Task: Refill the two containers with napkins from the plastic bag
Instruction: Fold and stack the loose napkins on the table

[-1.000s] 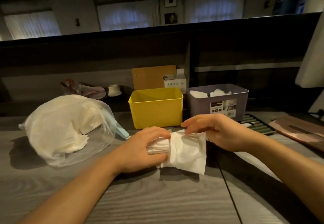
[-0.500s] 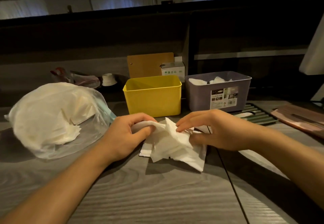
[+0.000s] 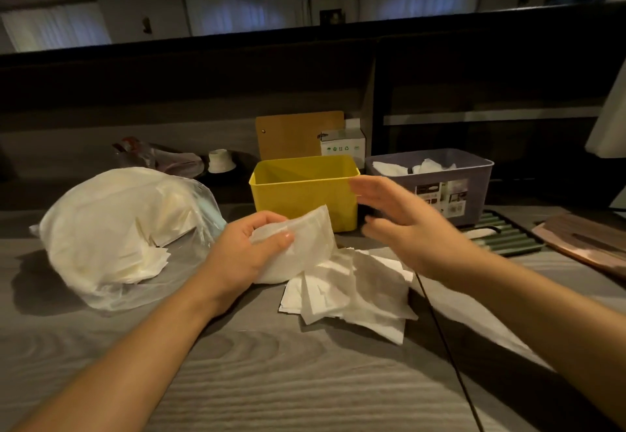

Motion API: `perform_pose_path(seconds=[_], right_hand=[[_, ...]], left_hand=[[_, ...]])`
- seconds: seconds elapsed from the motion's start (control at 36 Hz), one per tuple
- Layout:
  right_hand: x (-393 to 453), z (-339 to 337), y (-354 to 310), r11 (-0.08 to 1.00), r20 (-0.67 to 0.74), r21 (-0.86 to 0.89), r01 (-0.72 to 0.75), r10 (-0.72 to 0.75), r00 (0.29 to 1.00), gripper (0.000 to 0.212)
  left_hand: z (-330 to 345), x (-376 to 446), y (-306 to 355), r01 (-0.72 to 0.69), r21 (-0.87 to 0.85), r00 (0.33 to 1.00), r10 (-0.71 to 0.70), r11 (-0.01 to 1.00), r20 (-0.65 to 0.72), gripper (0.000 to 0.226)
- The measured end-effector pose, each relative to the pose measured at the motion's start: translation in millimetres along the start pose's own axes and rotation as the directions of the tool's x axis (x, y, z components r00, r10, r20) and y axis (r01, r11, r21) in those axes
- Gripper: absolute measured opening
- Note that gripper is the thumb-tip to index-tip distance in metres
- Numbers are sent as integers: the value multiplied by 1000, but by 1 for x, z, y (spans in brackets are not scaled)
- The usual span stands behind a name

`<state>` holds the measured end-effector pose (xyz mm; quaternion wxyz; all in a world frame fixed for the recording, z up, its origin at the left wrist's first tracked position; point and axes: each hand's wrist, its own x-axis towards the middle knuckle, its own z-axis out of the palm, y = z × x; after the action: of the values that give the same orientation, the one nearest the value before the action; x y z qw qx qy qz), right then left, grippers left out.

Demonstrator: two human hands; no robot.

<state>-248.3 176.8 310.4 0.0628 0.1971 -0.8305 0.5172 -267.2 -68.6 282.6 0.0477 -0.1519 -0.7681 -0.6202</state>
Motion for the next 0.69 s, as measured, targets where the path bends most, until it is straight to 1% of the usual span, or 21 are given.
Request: perform_pose_path(seconds=[0.03, 0.08, 0.17, 0.22, 0.31, 0.36, 0.42, 0.47, 0.53, 0.61, 0.64, 0.69], right_hand=[[4, 7, -4, 999, 39, 28, -27, 26, 999, 69], [14, 18, -9, 996, 120, 36, -77, 73, 990, 80], [25, 30, -10, 996, 185, -14, -93, 94, 978, 84], [30, 38, -7, 997, 163, -54, -50, 59, 985, 81], [37, 46, -6, 999, 85, -52, -5, 10, 996, 73], [41, 52, -5, 999, 49, 38, -17, 15, 999, 70], [43, 58, -4, 988, 38, 146, -41, 36, 999, 72], [43, 62, 1, 983, 44, 178, -44, 37, 998, 74], [42, 64, 2, 984, 70, 175, -40, 28, 997, 74], [42, 65, 1, 953, 102, 296, -62, 33, 994, 71], [42, 65, 0, 950, 112, 305, -61, 28, 993, 71], [43, 68, -1, 961, 125, 271, -56, 23, 992, 72]], left_hand=[[0, 0, 0, -11, 14, 1000, 11, 1000, 13, 10], [-1, -2, 1, -11, 44, 998, 9, 999, 57, 23], [-3, -3, 2, 18, 113, 992, -32, 993, 126, 38], [-3, -3, 3, 10, 135, 992, -27, 991, 122, 43], [-2, -1, 3, -40, 122, 999, 35, 992, 38, 45], [-2, 0, 5, -55, 120, 998, 60, 991, -34, 49], [-3, 1, 6, -47, 106, 996, 54, 993, -69, 59], [-4, -1, 7, -35, 99, 999, 38, 995, -32, 75], [-5, -2, 7, -31, 118, 999, 25, 993, 46, 89], [-5, -2, 5, -32, 147, 995, 18, 989, 95, 98], [-4, -1, 5, -29, 146, 996, 15, 989, 91, 99], [-3, 0, 4, -21, 144, 997, 11, 989, 74, 101]])
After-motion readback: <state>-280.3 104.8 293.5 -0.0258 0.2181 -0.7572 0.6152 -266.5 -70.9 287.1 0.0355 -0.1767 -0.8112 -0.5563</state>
